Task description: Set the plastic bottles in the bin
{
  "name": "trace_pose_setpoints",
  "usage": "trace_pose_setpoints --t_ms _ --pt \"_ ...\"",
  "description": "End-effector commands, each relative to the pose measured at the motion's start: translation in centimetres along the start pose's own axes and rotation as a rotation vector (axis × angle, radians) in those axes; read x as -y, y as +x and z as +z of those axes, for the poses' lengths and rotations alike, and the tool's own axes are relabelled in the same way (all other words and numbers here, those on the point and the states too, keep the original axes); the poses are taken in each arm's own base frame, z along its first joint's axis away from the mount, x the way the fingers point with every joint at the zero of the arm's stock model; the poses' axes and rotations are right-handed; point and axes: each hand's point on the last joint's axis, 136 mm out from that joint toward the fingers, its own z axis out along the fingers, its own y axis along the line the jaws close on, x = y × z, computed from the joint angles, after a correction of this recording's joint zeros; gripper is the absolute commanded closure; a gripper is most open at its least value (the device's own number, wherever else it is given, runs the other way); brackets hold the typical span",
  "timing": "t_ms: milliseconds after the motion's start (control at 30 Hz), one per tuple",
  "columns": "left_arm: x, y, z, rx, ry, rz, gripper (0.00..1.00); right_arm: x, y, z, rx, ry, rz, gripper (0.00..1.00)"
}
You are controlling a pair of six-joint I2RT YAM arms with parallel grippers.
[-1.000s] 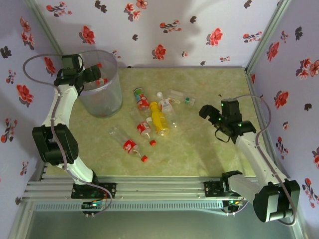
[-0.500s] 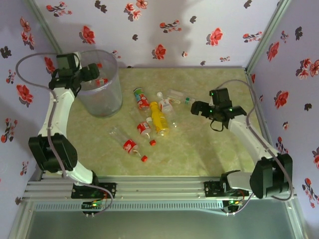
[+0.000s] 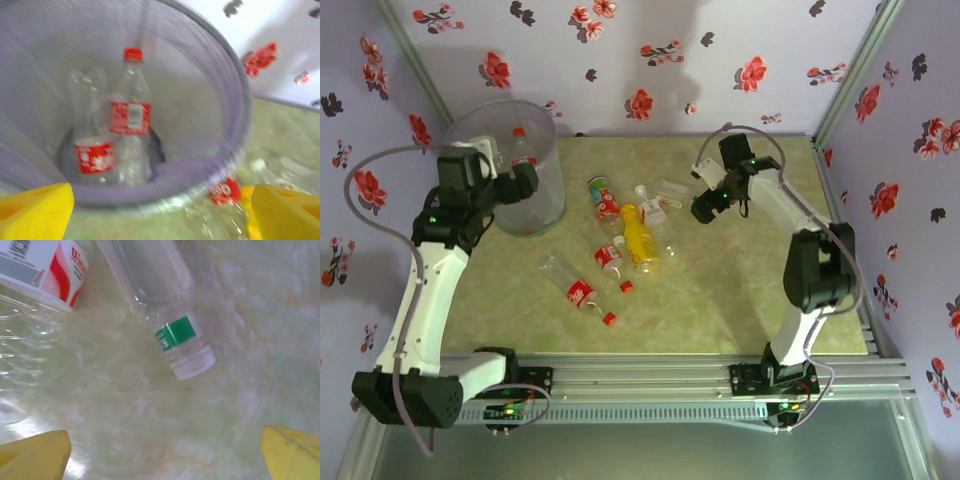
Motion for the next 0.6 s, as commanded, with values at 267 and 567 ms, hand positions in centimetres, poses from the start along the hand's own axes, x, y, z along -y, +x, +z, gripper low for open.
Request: trace_pose_setpoints --t_ms 267,567 --pt "3.7 6.9 0.1 -0.118 0.115 -0.117 0.08 1.1 -2.0 6.3 -0.052 -0.112 -0.184 0.15" --pt "4.0 7.0 0.9 -0.108 0.129 -0.147 0.08 -0.3 -1.5 10.2 -0.123 -0.178 -0.225 0.19"
